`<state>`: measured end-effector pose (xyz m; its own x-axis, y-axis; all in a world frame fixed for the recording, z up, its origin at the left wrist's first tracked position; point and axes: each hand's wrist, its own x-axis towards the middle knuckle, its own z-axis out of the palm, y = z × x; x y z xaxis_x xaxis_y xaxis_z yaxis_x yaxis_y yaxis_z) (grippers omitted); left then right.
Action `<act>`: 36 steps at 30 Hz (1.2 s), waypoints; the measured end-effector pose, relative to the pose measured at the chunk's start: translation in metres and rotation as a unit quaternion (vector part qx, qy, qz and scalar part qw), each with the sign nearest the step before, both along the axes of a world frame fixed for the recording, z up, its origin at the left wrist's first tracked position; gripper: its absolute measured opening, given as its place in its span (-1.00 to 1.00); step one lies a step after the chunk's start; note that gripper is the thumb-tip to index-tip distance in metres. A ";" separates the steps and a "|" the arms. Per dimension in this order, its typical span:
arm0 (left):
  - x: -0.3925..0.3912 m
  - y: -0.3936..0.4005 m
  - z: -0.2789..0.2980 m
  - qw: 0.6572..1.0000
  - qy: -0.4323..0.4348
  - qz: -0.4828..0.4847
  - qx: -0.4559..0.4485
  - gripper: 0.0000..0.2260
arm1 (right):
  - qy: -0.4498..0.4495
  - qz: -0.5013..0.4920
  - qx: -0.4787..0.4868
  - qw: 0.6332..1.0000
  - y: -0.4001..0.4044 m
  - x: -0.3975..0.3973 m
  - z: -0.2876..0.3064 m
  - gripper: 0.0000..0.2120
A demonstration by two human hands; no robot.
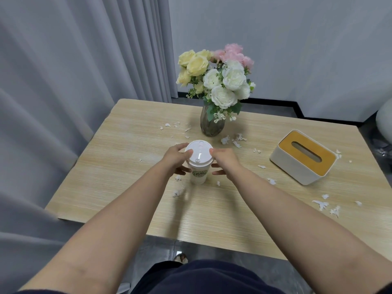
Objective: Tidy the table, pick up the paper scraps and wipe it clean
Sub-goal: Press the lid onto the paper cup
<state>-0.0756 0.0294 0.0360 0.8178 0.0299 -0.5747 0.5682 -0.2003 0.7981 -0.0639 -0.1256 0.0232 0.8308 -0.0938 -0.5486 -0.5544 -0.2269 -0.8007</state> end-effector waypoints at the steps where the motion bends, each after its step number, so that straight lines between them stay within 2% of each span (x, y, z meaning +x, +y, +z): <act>1: 0.000 0.000 0.000 1.000 0.012 -0.004 -0.015 -0.53 | 0.004 0.000 -0.003 1.000 -0.001 -0.001 0.001 -0.71; 4: 0.001 -0.002 0.000 0.999 0.026 0.000 -0.030 -0.46 | 0.006 0.010 -0.009 1.000 -0.002 -0.002 0.005 -0.71; 11: -0.002 -0.002 0.001 1.000 0.018 -0.005 0.016 -0.44 | -0.045 0.026 -0.050 0.997 -0.004 -0.007 0.004 -0.68; 15: -0.006 -0.003 -0.005 0.999 0.040 -0.034 0.006 -0.57 | -0.051 0.029 -0.041 0.997 -0.003 -0.012 0.003 -0.66; 24: 0.000 -0.007 0.002 0.999 0.002 0.029 -0.043 -0.59 | -0.094 0.048 -0.017 0.994 -0.011 -0.007 0.010 -0.64; 36: 0.006 0.015 0.025 0.991 -0.048 0.123 -0.030 -0.58 | -0.097 0.093 0.085 0.987 0.009 0.015 0.031 -0.64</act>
